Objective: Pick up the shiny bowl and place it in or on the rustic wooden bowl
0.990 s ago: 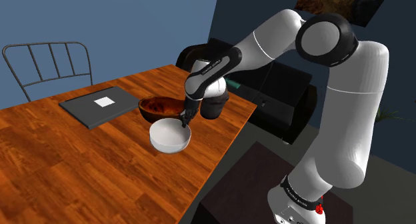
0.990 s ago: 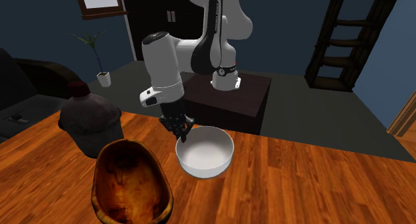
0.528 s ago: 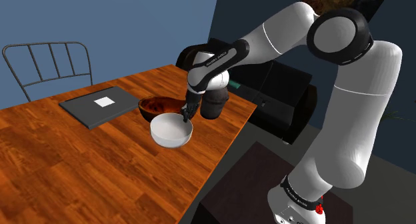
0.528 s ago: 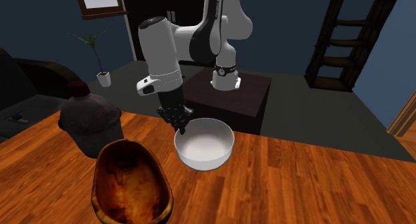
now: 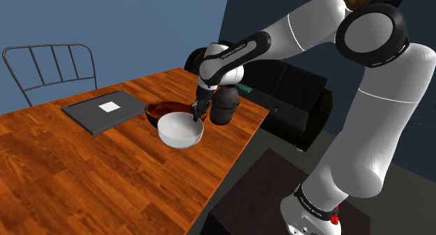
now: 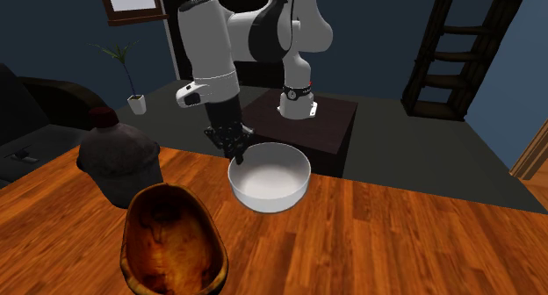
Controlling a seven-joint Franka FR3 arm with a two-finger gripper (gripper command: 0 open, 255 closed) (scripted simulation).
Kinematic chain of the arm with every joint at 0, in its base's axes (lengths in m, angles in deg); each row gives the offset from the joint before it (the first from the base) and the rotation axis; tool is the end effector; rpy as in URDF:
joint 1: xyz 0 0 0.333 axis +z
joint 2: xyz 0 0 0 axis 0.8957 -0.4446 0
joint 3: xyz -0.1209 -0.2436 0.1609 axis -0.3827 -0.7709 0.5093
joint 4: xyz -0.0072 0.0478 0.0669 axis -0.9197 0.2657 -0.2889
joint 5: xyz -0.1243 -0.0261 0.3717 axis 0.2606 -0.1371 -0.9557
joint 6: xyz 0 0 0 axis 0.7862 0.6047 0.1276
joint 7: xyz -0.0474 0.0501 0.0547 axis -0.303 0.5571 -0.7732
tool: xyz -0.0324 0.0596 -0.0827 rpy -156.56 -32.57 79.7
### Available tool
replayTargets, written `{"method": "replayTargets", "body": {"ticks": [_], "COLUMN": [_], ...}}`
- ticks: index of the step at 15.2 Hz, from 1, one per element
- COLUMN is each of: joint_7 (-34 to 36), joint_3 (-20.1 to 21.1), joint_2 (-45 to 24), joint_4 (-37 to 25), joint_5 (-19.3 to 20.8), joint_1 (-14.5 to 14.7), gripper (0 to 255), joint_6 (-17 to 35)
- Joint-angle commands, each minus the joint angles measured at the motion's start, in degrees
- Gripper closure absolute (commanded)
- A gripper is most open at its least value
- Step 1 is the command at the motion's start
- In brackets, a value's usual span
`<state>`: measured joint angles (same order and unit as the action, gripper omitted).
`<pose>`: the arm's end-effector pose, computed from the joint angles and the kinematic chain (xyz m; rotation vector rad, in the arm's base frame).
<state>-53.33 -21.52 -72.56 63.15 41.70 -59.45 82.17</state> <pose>0.5578 0.0239 0.2855 -3.0101 -0.0971 0.0157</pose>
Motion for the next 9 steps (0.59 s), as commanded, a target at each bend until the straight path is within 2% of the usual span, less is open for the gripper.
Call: {"method": "replayTargets", "body": {"ticks": [1,9], "joint_7": [0.3,1.5], "joint_3": [-0.1,-0.4], "joint_2": [1.1,5.0], "joint_4": [-0.4,-2.1], "joint_5": [0.3,1.4], "joint_1": [0.0,0.0], "gripper": [255,255], "joint_6": [-1.4,-6.9]}}
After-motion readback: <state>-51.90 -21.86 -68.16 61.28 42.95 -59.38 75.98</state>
